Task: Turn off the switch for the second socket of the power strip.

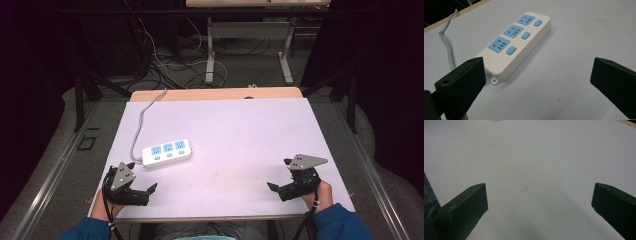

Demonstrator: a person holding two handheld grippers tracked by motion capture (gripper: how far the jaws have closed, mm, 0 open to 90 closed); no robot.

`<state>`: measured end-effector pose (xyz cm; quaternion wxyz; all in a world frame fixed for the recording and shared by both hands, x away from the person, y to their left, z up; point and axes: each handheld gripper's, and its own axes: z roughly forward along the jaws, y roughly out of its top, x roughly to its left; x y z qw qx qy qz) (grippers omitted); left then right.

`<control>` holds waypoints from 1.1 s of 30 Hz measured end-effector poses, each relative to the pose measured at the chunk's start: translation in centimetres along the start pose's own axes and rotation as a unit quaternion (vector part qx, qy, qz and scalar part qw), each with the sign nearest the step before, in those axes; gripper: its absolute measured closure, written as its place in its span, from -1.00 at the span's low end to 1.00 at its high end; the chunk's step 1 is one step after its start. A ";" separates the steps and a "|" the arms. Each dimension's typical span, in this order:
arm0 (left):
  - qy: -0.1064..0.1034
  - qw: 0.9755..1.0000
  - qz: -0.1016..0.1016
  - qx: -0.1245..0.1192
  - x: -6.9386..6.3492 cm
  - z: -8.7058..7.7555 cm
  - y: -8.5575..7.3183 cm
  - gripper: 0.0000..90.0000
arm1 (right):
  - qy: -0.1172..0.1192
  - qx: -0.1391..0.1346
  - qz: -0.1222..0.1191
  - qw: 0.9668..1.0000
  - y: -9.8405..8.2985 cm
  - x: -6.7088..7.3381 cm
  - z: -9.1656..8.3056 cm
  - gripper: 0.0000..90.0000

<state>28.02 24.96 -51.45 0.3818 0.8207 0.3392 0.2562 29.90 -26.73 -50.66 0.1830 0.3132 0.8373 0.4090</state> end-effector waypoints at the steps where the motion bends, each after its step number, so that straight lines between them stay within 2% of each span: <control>1: 0.000 1.000 0.000 0.000 0.0 0.0 0.0 -1.00 | 0.000 0.000 0.000 1.000 0.0 0.0 0.0 -1.00; 11: -0.012 1.000 -0.002 0.010 -0.1 -0.1 0.3 -1.00 | -0.003 0.000 0.001 1.000 0.0 0.0 0.0 -1.00; 14: -0.008 1.000 0.004 0.009 0.0 -0.2 0.4 -1.00 | -0.003 0.000 0.001 1.000 0.0 0.1 0.0 -1.00; 15: -0.010 1.000 -0.005 0.008 0.0 -0.2 0.4 -1.00 | -0.001 0.007 0.000 1.000 0.0 0.0 -0.1 -1.00; 18: -0.006 1.000 -0.001 0.007 0.1 -0.2 0.5 -1.00 | -0.004 -0.001 0.000 1.000 0.0 0.0 0.0 -1.00; 19: -0.011 1.000 -0.008 0.006 0.1 -0.1 0.6 -1.00 | -0.005 -0.003 -0.002 1.000 0.0 0.0 0.0 -1.00; 21: -0.016 1.000 -0.008 0.006 0.2 -0.1 0.7 -1.00 | -0.003 -0.002 -0.004 1.000 0.0 -0.1 0.0 -1.00; 28: -0.017 1.000 -0.006 0.017 0.2 0.3 1.0 -1.00 | -0.004 0.000 0.000 1.000 0.0 0.0 0.0 -1.00; 30: -0.011 1.000 -0.003 0.015 0.2 0.3 1.1 -1.00 | -0.004 -0.001 0.000 1.000 0.0 0.1 0.0 -1.00; 31: -0.018 1.000 -0.012 0.017 0.2 0.4 1.1 -1.00 | -0.004 -0.002 0.000 1.000 0.0 0.1 0.0 -1.00; 32: -0.011 1.000 -0.006 0.015 0.3 0.4 1.2 -1.00 | -0.004 -0.001 0.000 1.000 0.0 0.0 0.0 -1.00; 33: -0.010 1.000 -0.010 0.014 0.3 0.4 1.3 -1.00 | -0.004 -0.001 0.000 1.000 0.0 0.0 0.0 -1.00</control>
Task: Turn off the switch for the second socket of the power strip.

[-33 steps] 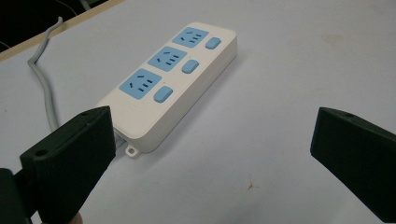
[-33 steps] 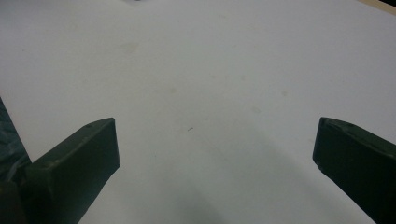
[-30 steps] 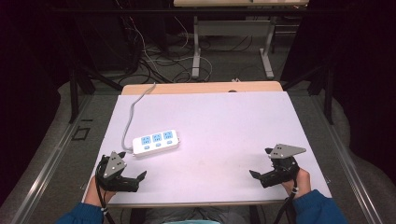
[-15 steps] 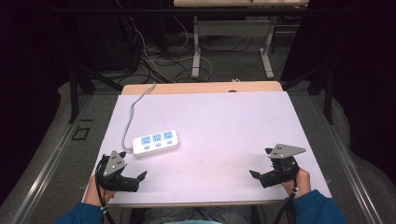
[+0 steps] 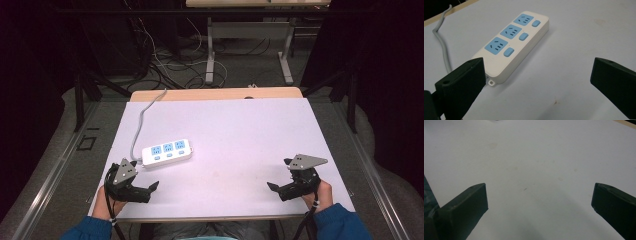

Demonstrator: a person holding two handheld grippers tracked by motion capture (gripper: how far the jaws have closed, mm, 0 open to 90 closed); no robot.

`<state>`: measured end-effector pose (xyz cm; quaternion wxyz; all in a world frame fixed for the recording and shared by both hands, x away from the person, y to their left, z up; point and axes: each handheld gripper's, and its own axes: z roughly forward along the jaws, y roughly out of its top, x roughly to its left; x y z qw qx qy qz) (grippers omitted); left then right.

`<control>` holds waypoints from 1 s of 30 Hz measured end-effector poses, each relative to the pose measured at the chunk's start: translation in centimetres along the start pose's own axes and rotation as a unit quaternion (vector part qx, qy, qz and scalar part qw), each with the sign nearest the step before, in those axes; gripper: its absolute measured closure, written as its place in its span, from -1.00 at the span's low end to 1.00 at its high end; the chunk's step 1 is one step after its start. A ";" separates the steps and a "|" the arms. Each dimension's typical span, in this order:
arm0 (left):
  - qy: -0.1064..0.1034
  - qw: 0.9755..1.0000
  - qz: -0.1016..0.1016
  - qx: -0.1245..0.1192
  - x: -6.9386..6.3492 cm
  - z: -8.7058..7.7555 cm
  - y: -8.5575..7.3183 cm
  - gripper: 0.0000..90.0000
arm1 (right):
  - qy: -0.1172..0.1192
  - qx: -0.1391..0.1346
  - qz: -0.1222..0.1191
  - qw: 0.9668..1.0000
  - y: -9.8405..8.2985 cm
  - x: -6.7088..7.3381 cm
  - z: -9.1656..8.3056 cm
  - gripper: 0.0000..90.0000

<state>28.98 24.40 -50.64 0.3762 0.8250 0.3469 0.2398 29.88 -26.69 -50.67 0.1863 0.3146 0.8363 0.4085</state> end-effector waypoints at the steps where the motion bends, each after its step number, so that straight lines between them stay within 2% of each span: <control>1: 0.003 1.000 0.002 0.002 0.1 0.0 0.1 -1.00 | -0.001 -0.001 0.000 1.000 0.0 0.0 0.0 -1.00; 6: 0.015 1.000 -0.007 -0.006 0.4 0.2 0.5 -1.00 | -0.001 -0.001 -0.001 1.000 0.0 0.0 0.0 -1.00; 7: 0.015 1.000 -0.007 -0.006 0.4 0.2 0.5 -1.00 | 0.002 0.007 -0.001 1.000 0.0 0.0 -0.1 -1.00; 10: 0.018 1.000 -0.011 -0.006 0.5 0.5 0.7 -1.00 | -0.001 0.001 0.000 1.000 0.0 0.0 0.0 -1.00; 19: 0.030 1.000 -0.006 -0.008 0.5 0.7 1.2 -1.00 | 0.000 0.000 0.000 1.000 0.0 0.0 0.0 -1.00; 30: 0.034 0.999 0.001 -0.002 0.5 1.5 2.0 -1.00 | -0.001 0.000 0.000 1.000 0.0 0.0 0.0 -1.00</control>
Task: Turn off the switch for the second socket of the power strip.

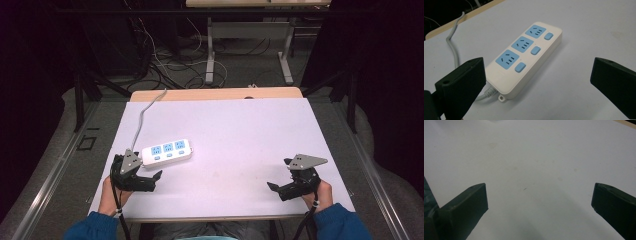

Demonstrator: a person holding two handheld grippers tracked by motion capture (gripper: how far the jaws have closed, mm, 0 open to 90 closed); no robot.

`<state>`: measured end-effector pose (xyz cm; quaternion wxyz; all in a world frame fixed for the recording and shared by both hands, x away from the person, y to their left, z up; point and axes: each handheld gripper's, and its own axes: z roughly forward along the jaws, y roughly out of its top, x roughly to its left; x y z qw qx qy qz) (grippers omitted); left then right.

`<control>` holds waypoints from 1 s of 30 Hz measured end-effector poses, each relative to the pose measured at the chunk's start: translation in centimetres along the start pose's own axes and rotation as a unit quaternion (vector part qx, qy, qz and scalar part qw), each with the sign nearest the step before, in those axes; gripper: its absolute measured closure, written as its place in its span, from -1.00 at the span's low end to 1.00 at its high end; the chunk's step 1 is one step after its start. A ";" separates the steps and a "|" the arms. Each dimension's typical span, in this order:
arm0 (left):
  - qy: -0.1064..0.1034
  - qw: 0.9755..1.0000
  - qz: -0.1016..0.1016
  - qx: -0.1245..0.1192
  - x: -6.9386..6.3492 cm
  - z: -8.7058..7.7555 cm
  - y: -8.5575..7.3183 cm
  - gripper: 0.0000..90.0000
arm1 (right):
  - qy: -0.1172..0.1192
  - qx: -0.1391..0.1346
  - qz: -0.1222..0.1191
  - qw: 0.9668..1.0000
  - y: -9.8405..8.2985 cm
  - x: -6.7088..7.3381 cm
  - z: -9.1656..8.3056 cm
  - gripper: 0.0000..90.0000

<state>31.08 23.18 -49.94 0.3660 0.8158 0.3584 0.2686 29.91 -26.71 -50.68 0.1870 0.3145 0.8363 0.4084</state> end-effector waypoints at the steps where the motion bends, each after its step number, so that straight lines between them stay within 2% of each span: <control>1: 0.001 1.000 0.003 0.000 0.0 0.0 0.1 -1.00 | -0.001 -0.001 0.001 1.000 0.0 0.0 0.0 -1.00; 2: 0.008 1.000 0.012 -0.001 0.2 0.1 0.1 -1.00 | -0.001 -0.001 0.001 1.000 0.0 0.0 0.0 -1.00; 3: 0.001 1.000 0.003 0.000 0.1 0.1 0.2 -1.00 | -0.001 0.001 0.001 1.000 0.0 0.0 0.0 -1.00; 17: 0.011 1.000 0.015 0.001 0.8 1.0 0.9 -1.00 | -0.002 0.001 0.002 1.000 0.0 0.0 0.0 -0.99; 25: 0.007 1.000 0.016 0.006 0.9 1.4 1.3 -1.00 | -0.001 -0.002 0.002 1.000 0.0 0.1 0.1 -0.99; 26: 0.007 1.000 0.017 0.005 0.9 1.5 1.3 -1.00 | -0.002 0.000 -0.004 1.000 0.0 -0.1 0.0 -0.99; 27: 0.010 1.000 0.025 0.006 0.9 1.5 1.4 -1.00 | -0.003 0.001 0.001 1.000 0.0 0.0 0.0 -0.99; 28: 0.003 1.000 0.017 0.006 0.8 1.6 1.4 -1.00 | -0.003 0.000 0.001 1.000 0.0 0.0 0.0 -0.99; 30: 0.008 1.000 0.024 0.004 0.9 1.6 1.5 -1.00 | -0.002 0.002 0.001 1.000 0.0 0.0 0.0 -0.99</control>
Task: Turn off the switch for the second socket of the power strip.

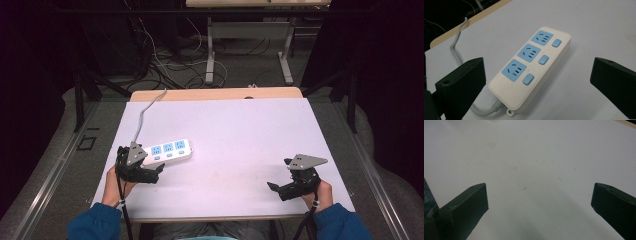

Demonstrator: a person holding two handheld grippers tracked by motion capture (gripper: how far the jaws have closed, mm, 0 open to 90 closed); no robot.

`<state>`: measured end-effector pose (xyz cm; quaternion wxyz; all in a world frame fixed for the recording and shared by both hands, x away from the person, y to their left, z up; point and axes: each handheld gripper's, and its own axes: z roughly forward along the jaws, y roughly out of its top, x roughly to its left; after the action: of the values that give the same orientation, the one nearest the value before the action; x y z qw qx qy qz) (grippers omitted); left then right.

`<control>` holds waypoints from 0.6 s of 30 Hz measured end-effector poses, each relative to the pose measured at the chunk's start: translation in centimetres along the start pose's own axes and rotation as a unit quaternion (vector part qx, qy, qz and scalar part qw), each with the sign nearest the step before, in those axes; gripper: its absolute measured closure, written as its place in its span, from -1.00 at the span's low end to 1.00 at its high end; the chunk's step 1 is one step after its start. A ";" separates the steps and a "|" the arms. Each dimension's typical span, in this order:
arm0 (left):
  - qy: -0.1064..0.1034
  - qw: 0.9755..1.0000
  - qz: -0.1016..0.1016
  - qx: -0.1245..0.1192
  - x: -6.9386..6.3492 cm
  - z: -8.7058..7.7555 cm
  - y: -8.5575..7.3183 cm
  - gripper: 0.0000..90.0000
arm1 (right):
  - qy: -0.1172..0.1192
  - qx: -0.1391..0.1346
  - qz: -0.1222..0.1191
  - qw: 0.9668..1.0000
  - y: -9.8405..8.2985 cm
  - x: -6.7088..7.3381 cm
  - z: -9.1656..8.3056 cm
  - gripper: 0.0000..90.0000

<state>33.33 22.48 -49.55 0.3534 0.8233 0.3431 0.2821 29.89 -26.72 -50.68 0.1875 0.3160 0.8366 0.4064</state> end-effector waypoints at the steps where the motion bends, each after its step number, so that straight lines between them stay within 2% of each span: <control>1: -0.003 1.000 -0.002 0.003 0.0 0.0 0.0 -1.00 | -0.002 -0.002 -0.003 1.000 0.0 0.0 0.0 -0.99; 9: 0.001 1.000 -0.006 -0.003 0.6 0.2 0.4 -1.00 | 0.000 0.002 -0.001 1.000 0.0 0.0 0.0 -0.99; 18: 0.004 1.000 -0.010 0.003 1.3 1.0 0.7 -1.00 | 0.000 0.000 -0.003 1.000 0.0 0.0 0.1 -0.99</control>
<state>35.13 22.75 -49.31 0.3522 0.8195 0.3541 0.2810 29.98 -26.71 -50.73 0.1893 0.3133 0.8375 0.4057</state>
